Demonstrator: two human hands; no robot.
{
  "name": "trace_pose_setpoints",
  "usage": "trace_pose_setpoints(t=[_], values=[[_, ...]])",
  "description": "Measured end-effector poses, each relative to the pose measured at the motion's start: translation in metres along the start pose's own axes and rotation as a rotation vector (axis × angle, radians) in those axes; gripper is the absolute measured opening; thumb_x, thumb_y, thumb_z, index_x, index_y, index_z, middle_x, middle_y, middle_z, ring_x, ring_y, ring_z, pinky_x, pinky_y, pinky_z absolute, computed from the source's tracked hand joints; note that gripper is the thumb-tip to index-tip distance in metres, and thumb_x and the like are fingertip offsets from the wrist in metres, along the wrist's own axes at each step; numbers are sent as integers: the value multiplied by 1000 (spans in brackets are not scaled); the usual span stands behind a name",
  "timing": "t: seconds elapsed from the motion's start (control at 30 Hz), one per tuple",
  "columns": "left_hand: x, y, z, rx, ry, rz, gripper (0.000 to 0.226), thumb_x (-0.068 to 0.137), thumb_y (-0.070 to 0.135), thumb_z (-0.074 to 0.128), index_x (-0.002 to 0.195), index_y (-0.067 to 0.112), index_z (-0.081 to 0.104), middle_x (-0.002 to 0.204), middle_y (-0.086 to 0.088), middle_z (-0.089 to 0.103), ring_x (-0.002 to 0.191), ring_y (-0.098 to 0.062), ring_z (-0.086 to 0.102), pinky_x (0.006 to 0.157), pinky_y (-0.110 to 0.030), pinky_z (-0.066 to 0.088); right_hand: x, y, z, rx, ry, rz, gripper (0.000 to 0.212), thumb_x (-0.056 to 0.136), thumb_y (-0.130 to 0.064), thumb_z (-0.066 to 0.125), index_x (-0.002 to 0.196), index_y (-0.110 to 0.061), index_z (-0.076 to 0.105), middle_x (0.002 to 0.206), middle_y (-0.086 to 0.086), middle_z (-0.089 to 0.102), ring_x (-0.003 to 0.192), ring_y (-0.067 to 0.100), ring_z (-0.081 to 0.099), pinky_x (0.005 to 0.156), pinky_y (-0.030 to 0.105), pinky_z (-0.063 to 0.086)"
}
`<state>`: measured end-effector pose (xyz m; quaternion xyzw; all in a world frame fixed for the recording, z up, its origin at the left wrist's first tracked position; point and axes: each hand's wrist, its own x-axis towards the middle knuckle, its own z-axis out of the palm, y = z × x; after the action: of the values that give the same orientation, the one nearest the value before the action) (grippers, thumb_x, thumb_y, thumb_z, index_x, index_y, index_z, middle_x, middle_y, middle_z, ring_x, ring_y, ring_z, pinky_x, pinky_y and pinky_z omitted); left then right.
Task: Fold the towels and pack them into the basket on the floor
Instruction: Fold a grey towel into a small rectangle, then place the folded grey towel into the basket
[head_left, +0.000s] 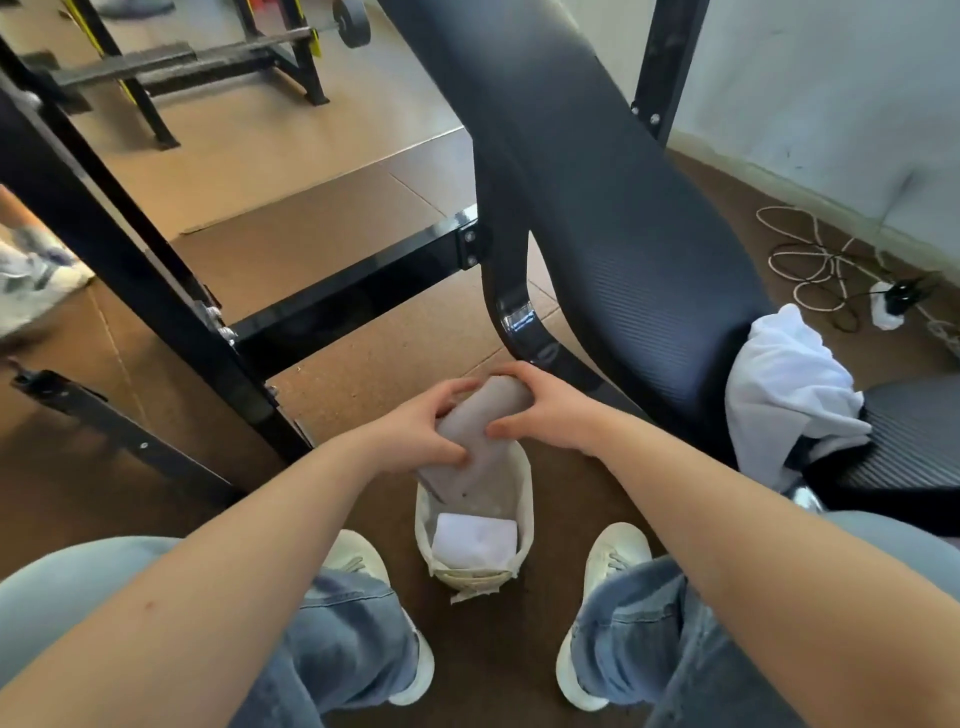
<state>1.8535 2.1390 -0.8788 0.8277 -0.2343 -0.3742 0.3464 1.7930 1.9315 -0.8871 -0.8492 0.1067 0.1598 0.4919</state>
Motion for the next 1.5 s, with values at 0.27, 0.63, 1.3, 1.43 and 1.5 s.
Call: trace_pose_setpoints(t=[0.27,0.63,1.3,1.43,1.5], values=[[30,-57,-15,-104,-160,-86,82,63,37,83,136,51,46,128,8,58,118,-16,58,100,-44,56,41,31,4,103,-146,77,49,84,-40,82,125,-39,55,129,-8,55,116,17,57,101,39,55],[84,-100,10,-375,28,-200,43,92,18,73,129,35,58,116,8,63,101,-8,63,65,-15,54,80,88,29,338,-75,232,48,86,-30,81,126,-33,55,120,-3,60,112,22,63,92,39,61],[167,-192,94,167,129,-181,38,94,13,63,132,17,62,152,-7,33,142,-26,38,115,-32,35,139,185,111,-285,-95,321,46,91,-16,62,130,-35,48,144,2,39,105,22,56,82,30,54],[182,-201,118,301,76,-226,40,99,16,55,139,14,54,158,-14,26,145,-36,31,116,-43,36,149,191,136,-408,-123,387,49,92,-13,61,135,-28,43,140,11,35,117,34,54,93,40,55],[189,-202,126,345,17,-301,43,100,17,56,142,16,49,158,-11,23,140,-36,35,115,-45,37,155,193,145,-466,-160,414,49,93,-18,62,137,-24,41,139,14,37,119,36,54,99,43,53]])
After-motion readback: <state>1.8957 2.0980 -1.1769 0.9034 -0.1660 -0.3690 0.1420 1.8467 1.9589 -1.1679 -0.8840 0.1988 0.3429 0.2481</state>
